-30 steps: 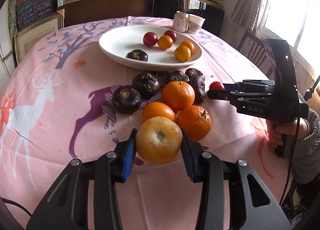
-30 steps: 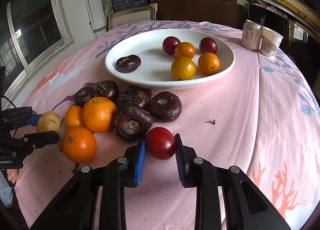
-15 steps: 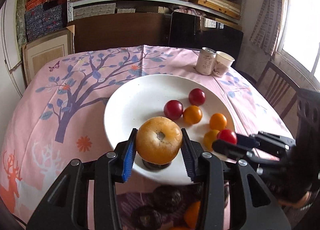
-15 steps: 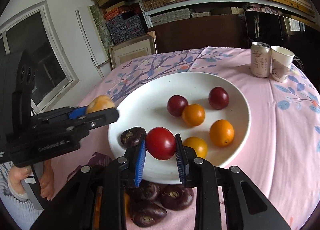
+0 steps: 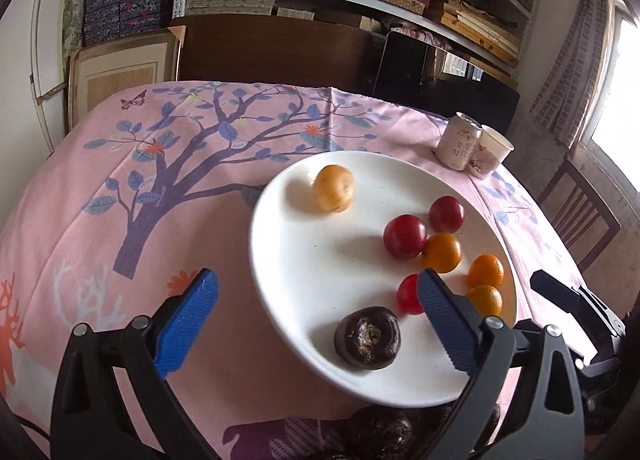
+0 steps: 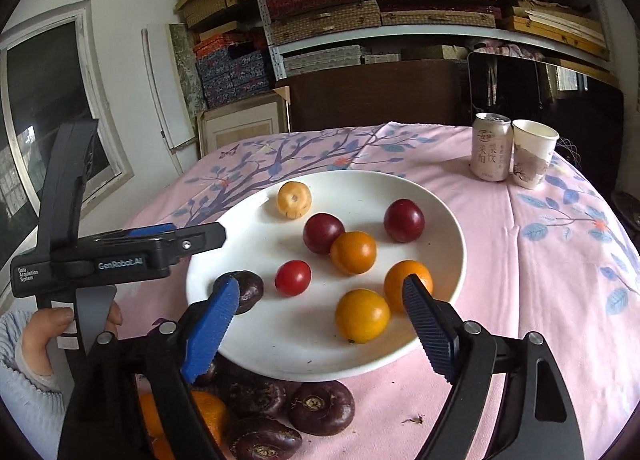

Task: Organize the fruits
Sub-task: 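Lower the apple and plum onto the white plate and open both tools, then move both open tools back toward the dark mangosteens beside the plate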

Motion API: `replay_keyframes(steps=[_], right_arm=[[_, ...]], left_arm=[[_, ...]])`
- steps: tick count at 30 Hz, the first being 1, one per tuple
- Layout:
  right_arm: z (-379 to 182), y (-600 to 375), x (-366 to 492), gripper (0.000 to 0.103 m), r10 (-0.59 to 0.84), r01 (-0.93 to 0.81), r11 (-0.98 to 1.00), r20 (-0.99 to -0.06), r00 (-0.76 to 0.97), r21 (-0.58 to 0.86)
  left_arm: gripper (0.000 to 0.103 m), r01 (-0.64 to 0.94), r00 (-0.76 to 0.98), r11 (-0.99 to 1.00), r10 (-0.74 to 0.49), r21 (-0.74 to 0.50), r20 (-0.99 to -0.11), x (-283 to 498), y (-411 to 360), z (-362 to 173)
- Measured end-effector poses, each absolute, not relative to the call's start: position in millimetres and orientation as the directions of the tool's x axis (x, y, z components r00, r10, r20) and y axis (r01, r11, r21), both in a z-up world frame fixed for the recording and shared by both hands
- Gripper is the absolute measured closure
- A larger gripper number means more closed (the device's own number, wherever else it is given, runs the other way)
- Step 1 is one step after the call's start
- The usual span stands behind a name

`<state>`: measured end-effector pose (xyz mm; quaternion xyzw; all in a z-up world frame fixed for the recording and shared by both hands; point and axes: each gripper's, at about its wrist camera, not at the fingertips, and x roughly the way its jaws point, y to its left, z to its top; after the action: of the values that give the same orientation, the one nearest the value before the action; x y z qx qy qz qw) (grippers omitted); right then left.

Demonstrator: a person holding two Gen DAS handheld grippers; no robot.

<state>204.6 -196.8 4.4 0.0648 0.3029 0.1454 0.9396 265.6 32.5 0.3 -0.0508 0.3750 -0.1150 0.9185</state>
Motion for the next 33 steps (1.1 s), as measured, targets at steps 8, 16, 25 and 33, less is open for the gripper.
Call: replay_keyframes(steps=[8, 16, 25, 33], right_arm=[[-4.8, -232.6, 189.1, 0.009, 0.295, -0.133, 0.937, -0.532, 0.794, 0.322], [-16.3, -253.4, 172.5, 0.007, 0.269, -0.046, 0.921, -0.547, 0.793, 0.387], [-20.3, -263.2, 162.2, 0.004, 0.276, -0.021, 0.903, -0.54, 0.795, 0.43], [-22.6, -261.6, 163.9, 0.004, 0.279, -0.017, 0.903, -0.557, 0.782, 0.429]], left_arm=[[0.005, 0.088, 0.697, 0.987, -0.157, -0.134, -0.7, 227.6, 58.8, -15.4], [0.005, 0.085, 0.664, 0.974, -0.211, -0.209, -0.717, 181.2, 81.9, -26.9], [0.005, 0.186, 0.606, 0.98, -0.167, -0.065, -0.778, 174.1, 43.1, -43.9], [0.004, 0.128, 0.598, 0.992, -0.075, 0.003, -0.798, 173.8, 55.5, -47.2]])
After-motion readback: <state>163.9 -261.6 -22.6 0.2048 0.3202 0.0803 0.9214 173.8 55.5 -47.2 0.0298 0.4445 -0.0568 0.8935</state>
